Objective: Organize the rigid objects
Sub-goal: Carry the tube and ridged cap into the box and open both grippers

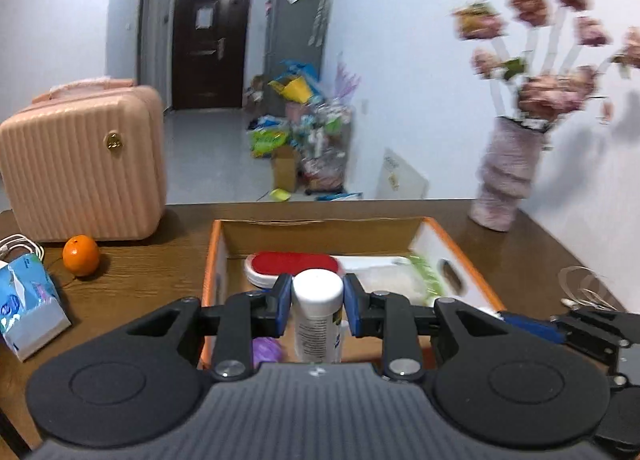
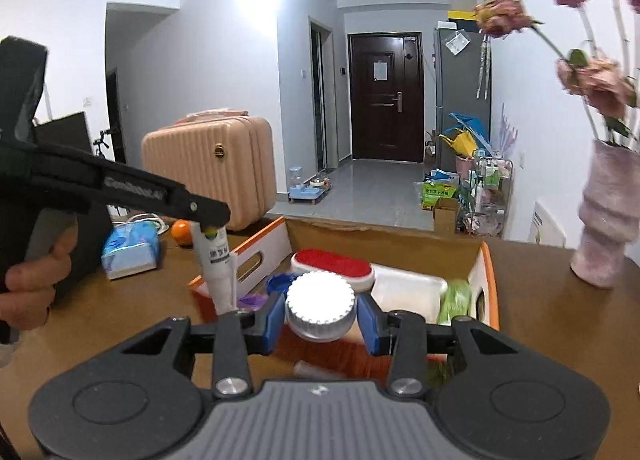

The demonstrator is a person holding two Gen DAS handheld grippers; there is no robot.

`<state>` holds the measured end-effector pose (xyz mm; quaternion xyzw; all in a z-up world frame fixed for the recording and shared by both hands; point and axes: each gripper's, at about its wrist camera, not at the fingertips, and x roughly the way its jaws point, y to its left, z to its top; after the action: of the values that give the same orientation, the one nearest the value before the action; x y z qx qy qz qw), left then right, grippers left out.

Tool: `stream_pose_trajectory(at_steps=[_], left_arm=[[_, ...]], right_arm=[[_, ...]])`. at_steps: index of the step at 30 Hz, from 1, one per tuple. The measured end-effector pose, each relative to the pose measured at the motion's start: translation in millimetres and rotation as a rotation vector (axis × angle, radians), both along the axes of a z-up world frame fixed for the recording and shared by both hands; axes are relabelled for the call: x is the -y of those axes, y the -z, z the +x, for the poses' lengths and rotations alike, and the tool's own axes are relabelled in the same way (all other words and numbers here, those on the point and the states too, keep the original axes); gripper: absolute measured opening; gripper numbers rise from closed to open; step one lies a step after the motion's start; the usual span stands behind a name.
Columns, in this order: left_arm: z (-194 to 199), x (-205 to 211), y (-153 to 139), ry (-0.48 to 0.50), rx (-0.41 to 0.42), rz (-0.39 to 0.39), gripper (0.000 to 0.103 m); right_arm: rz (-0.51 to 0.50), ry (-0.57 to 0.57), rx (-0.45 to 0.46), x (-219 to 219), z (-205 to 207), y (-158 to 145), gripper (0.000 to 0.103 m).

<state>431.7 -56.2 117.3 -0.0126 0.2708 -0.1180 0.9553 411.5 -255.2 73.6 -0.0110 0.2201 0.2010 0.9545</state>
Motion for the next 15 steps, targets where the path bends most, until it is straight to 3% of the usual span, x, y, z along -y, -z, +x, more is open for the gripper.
stream_pose_trajectory(at_steps=[4,9,15], left_arm=[[54,-9,11,-0.041,-0.059,0.006,0.027],[107,-13,39,-0.032,-0.184,-0.001,0.027],[153,0,79,-0.027,-0.270,0.067,0.028]], right_arm=[[-0.025,0.009,-0.046,-9,54,8,0.039],[-0.088,-0.008,-0.146,-30,113,39,0.039],[-0.137,-0.017,-0.216,-47,144,70,0.039]])
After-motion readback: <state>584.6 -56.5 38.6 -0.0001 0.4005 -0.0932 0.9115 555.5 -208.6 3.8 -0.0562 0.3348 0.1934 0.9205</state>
